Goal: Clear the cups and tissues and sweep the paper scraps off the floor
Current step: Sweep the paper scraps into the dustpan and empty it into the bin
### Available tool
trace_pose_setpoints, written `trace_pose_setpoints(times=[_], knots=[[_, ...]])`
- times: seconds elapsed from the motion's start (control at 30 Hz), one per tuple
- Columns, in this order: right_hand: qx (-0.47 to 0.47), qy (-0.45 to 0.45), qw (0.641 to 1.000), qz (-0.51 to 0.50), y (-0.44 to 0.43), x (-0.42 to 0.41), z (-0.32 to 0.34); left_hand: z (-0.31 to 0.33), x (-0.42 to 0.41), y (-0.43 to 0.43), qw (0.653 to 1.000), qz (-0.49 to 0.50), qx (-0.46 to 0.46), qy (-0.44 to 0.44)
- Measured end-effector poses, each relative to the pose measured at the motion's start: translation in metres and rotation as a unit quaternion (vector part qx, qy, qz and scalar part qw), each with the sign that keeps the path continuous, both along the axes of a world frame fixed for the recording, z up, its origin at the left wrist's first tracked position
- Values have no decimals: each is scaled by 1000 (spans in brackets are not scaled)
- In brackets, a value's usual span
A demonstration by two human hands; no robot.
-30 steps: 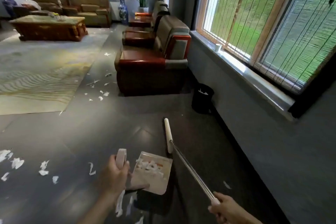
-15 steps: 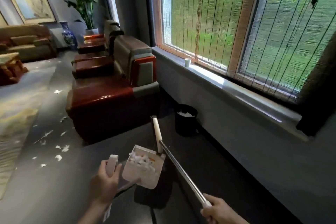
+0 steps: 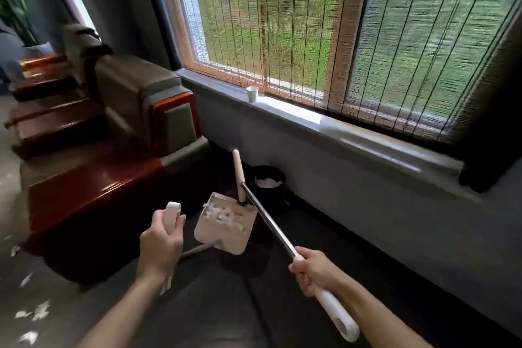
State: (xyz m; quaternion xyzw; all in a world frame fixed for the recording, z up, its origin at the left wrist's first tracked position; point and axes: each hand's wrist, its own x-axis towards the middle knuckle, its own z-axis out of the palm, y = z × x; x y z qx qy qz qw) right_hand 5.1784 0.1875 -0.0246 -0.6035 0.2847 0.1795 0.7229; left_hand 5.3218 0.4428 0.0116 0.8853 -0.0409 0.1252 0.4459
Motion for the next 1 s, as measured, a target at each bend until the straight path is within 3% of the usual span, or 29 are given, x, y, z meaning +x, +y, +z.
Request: trace_pose_setpoints(times=[0.23, 0.57, 0.7, 0.83, 1.0], knots=[[37, -3, 990, -137, 66, 65, -6, -4, 124, 25, 990, -127, 53, -40], [56, 1, 956, -288, 136, 87, -11, 13, 230, 23, 946, -279, 103, -129], [62, 3, 944, -323, 124, 94, -4, 18, 245, -7, 896, -345, 163, -228], [56, -10, 943, -328, 117, 92, 1, 14, 251, -37, 827, -390, 281, -294], [71, -24, 937, -340, 117, 95, 12, 21, 268, -67, 790, -432, 275, -336]])
